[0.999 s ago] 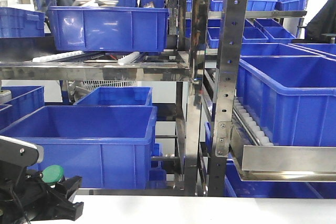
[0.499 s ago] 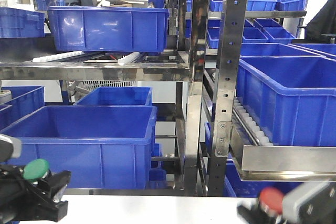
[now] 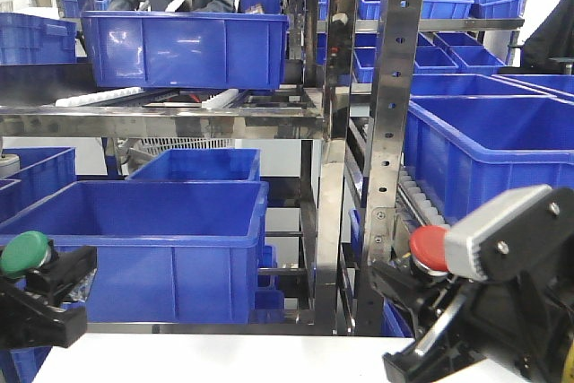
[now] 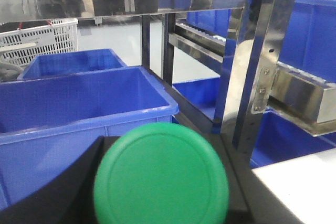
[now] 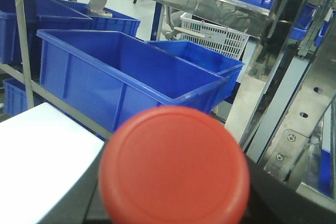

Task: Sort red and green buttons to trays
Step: 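Grasp the red-capped button with the right gripper and lift it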

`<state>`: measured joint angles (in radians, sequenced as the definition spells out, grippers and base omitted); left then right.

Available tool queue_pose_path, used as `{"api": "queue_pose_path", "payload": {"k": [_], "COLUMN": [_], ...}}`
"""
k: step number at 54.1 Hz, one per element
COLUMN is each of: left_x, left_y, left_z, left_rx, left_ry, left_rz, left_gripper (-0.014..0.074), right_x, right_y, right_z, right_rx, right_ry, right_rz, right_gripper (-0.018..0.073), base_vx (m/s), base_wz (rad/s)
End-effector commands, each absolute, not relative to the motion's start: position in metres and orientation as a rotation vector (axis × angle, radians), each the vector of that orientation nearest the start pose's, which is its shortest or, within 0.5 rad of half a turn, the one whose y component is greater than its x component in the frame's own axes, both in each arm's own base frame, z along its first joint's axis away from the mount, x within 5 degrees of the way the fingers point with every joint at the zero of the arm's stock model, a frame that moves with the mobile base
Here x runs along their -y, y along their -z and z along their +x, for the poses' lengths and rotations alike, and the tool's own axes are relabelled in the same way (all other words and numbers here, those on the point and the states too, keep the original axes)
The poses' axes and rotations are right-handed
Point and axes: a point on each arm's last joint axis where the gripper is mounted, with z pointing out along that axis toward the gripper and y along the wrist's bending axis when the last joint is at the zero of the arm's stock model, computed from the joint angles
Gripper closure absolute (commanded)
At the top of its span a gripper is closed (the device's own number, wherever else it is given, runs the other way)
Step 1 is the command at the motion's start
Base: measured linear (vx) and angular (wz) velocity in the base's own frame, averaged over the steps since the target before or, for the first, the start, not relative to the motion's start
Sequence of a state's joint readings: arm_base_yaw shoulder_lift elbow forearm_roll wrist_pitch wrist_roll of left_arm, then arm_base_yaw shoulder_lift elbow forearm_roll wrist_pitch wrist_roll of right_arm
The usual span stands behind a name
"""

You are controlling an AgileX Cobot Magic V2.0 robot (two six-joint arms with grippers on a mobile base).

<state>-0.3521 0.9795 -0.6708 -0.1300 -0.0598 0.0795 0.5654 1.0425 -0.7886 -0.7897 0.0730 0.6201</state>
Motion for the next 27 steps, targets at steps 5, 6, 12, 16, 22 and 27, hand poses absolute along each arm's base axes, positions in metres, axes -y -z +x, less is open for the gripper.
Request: {"api": "queue_pose_path", "payload": {"k": [5, 6, 12, 16, 22, 27], "left_x": [0.0674, 0.0672, 0.0671, 0.0675, 0.0677, 0.0678], "left_y": [-0.3612, -0.3615, -0.3590, -0.3556, -0.3539, -0.3535], "left_z": [0.1881, 0.1875, 0.1855, 0.1852, 0.1850, 0.1852], "left_rx": [-1.554, -1.553, -1.591, -1.627, -1.645, -1.649], "left_ry": [0.317, 0.318, 0.318, 0.318, 0.318, 0.317], "left_rz": [0.207, 0.207, 0.217, 0.226, 0.230, 0.232], "left_gripper": [0.0602, 0.0602, 0.0602, 0.0602, 0.0602, 0.0602], "right_x": [-0.1219, -0.1218, -0.1217, -0.1217, -0.1217, -0.1218], "right_y": [-0.3659, -0.3656, -0.3655, -0.3655, -0.3655, -0.3652], "right_z": [0.1923, 0.1923, 0.1924, 0.1924, 0.1924, 0.1926], "right_rx": [-1.643, -1.647, -1.652, -1.651, -1.651, -1.653], "right_ry": [-0.332, -0.336, -0.343, -0.343, -0.343, -0.342], "right_rz": [-0.539, -0.533, -0.524, -0.524, -0.524, -0.524], "right_gripper": [0.0568, 0.0568, 0.0568, 0.0568, 0.0568, 0.0568], "base_vx": [0.00, 0.00, 0.00, 0.00, 0.00, 0.00], "base_wz": [0.00, 0.00, 0.00, 0.00, 0.00, 0.00]}}
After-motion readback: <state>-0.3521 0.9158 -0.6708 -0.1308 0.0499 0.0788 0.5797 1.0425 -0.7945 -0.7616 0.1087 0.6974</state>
